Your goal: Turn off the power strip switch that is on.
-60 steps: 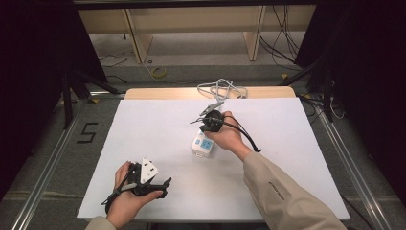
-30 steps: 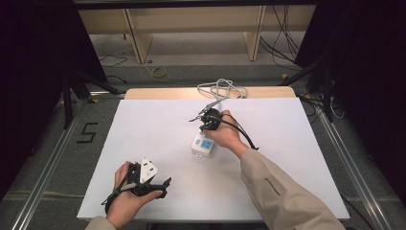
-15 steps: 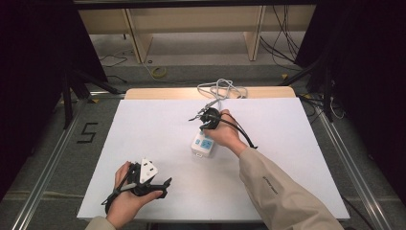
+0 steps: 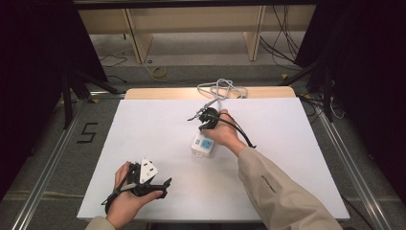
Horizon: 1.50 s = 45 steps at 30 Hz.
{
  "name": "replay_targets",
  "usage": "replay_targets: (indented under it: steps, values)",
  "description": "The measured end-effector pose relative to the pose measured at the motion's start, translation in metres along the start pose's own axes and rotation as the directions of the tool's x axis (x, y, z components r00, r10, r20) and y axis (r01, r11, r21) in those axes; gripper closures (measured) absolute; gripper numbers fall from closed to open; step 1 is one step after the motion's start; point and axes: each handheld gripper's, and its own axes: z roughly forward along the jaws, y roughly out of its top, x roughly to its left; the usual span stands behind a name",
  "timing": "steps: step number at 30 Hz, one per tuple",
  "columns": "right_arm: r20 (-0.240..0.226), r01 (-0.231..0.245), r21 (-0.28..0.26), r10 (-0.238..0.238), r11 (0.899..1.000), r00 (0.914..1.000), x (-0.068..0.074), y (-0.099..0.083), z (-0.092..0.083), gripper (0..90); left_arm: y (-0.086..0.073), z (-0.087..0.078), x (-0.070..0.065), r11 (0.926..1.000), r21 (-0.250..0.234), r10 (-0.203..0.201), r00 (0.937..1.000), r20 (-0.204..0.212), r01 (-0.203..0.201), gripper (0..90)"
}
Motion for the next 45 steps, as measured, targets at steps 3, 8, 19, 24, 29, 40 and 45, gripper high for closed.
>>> replay_targets:
  steps: [3,8,19,24,29,40,45]
  values:
    - [0.002,0.012,0.009,-0.012,1.000,0.9999,0.001,0.001,0.000,90.0,0.000,0.000,0.000,1.0000,0.000,0.000,1.0000,0.000,0.000,14.1]
    - [0.002,0.009,0.032,-0.009,0.999,1.0000,0.001,0.004,0.000,90.0,0.000,0.000,0.000,1.0000,0.000,0.001,1.0000,0.001,-0.001,14.0]
    - [-0.008,0.011,0.053,-0.011,0.999,0.9999,-0.001,0.006,0.000,90.0,0.000,0.000,0.000,1.0000,-0.001,0.001,1.0000,-0.002,-0.001,14.0]
    - [-0.005,0.006,0.060,-0.006,0.998,1.0000,0.000,0.007,0.000,90.0,0.000,0.000,0.000,1.0000,-0.001,0.001,1.0000,-0.002,-0.001,14.1]
    - [-0.003,0.015,0.072,-0.015,0.997,0.9999,0.000,0.008,0.000,90.0,0.000,0.000,0.000,1.0000,-0.002,-0.001,1.0000,-0.001,0.001,14.0]
    - [-0.001,0.023,0.085,-0.023,0.996,0.9997,0.001,0.011,0.002,90.0,0.000,0.000,0.000,1.0000,-0.001,0.004,1.0000,0.000,-0.004,14.1]
    - [0.002,0.028,0.115,-0.028,0.993,0.9996,0.002,0.013,0.001,90.0,0.000,0.000,0.000,1.0000,0.002,0.008,1.0000,0.001,-0.008,14.0]
